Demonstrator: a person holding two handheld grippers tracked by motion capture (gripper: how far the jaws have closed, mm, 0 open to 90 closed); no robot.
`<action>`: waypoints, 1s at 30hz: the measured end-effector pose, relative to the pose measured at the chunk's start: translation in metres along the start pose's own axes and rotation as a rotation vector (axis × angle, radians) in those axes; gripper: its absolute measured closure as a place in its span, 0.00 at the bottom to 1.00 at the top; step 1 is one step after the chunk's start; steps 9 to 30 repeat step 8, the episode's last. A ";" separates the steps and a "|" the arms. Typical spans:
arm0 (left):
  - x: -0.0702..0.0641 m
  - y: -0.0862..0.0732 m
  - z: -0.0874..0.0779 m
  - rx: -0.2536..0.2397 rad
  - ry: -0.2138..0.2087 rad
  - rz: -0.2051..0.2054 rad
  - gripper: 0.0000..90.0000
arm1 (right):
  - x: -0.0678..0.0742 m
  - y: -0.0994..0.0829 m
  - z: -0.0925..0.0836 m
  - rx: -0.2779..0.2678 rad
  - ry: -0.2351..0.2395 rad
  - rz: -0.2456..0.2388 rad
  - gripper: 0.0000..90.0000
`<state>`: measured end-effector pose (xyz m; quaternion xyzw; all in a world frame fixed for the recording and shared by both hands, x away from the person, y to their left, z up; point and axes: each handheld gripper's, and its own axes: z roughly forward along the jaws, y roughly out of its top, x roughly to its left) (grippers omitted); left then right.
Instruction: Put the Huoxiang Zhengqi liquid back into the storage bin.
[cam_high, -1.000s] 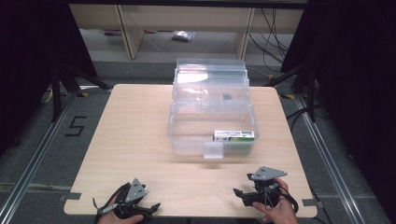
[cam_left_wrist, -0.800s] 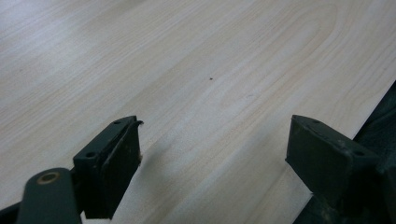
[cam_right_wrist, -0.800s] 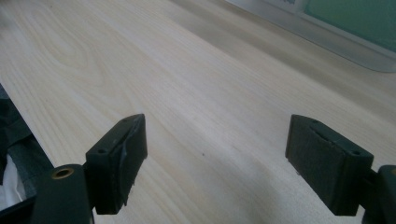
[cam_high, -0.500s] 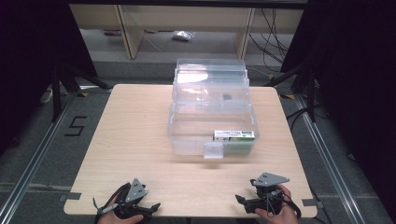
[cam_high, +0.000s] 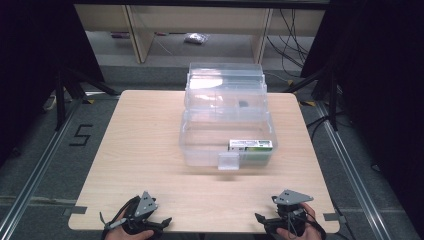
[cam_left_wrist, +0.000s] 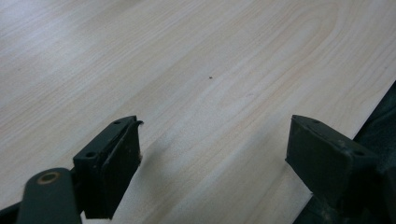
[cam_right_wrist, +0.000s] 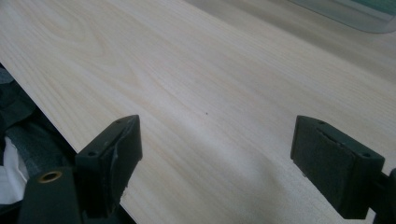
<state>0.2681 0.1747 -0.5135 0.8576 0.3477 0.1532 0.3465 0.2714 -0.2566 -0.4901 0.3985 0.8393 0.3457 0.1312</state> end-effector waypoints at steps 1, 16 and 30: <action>0.000 0.000 0.000 0.000 0.000 0.000 0.19 | 0.000 0.000 0.000 0.000 0.000 0.000 0.20; 0.003 0.001 -0.002 0.034 -0.007 0.044 0.19 | -0.002 0.000 -0.002 0.013 -0.009 0.013 0.19; 0.003 0.001 -0.002 0.034 -0.007 0.044 0.19 | -0.002 0.000 -0.002 0.013 -0.009 0.013 0.19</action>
